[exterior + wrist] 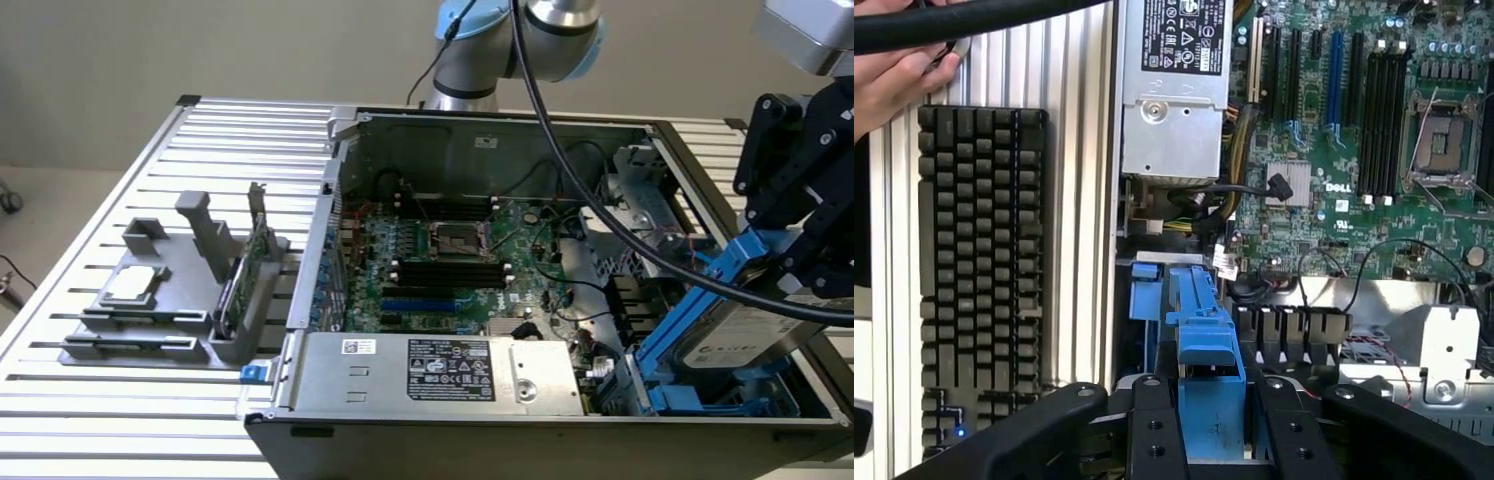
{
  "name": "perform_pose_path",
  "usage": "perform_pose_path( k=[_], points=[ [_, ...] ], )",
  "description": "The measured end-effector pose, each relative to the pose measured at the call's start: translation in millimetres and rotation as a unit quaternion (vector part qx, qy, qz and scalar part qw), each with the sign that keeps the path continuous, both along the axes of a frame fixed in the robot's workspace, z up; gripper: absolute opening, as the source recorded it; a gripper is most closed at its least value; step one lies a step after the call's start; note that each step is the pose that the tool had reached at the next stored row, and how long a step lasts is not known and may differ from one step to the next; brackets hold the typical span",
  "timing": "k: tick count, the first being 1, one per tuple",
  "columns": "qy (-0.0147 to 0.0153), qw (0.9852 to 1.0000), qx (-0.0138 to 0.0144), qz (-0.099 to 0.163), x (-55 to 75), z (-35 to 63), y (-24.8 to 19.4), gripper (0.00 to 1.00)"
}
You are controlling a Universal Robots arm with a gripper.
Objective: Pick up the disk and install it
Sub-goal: 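Insert the disk into the insertion slot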
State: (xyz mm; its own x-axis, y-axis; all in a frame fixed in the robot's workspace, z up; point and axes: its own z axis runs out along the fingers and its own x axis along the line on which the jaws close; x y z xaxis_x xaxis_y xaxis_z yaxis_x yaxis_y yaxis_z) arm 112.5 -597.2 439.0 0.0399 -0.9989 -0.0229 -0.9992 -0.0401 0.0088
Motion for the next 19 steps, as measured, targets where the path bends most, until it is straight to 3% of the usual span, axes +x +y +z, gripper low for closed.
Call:
perform_pose_path(
  k=[5, 14, 19],
  points=[
    [0.0000, 1.0000, 0.0029, -0.002, 0.0, -1.6, -0.4, 0.33],
    [0.0000, 0.9999, 0.0040, -0.010, -0.5, -3.1, -1.1, 0.33],
    [0.0000, 0.9999, 0.0062, -0.010, -0.6, -4.6, -1.2, 0.33]
  ],
)
